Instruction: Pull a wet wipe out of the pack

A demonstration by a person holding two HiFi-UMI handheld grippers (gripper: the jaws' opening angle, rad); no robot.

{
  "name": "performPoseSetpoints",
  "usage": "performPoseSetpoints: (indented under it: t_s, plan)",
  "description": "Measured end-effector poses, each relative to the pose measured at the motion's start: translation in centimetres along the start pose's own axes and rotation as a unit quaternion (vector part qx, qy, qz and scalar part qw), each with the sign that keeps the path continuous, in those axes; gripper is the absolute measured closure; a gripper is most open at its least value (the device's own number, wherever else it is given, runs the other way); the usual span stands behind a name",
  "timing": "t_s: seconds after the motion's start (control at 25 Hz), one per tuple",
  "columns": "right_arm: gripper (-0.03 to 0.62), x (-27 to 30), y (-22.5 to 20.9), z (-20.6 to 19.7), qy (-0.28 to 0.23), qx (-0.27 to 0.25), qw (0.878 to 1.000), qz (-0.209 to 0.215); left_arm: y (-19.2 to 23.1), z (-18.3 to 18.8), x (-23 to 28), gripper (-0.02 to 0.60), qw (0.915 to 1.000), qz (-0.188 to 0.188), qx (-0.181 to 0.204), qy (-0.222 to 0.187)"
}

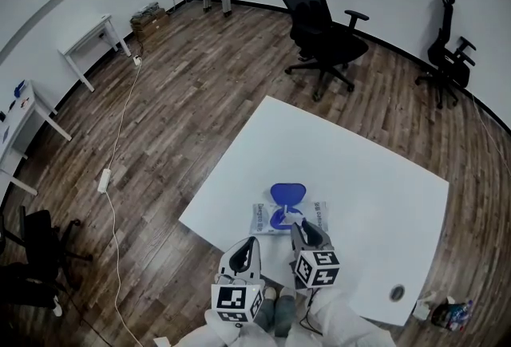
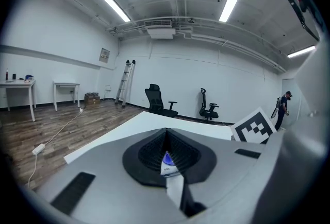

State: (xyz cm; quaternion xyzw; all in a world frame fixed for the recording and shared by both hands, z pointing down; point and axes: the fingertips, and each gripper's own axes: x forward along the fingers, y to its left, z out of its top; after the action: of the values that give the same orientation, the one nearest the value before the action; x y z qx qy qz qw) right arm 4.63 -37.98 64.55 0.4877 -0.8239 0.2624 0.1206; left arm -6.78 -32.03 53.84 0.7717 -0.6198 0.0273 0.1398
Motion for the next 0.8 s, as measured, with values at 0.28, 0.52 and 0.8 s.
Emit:
performPoseSetpoints:
  t_s: [0.28,0.52,0.8]
  plan:
    - [0.482,0.8,-0.1,-0.5,0.014,-0.010,1.000,0.003,0.7,-0.5,-0.4,0.583,0.9999,0.016,-0.005,0.003]
    - [0.464,1.9,-0.6,-0.7,0.025,-0.019,0.999,0.007,0.9,-1.1,-0.4,0.583,0.9996,0.025,-0.007,0.008]
    - [0.453,3.0,-0.6,-1.1,0.040,-0.028,0.999,0.009,1.9,-1.6,-0.6,0.583,0.9989,0.042,-0.011,0.015]
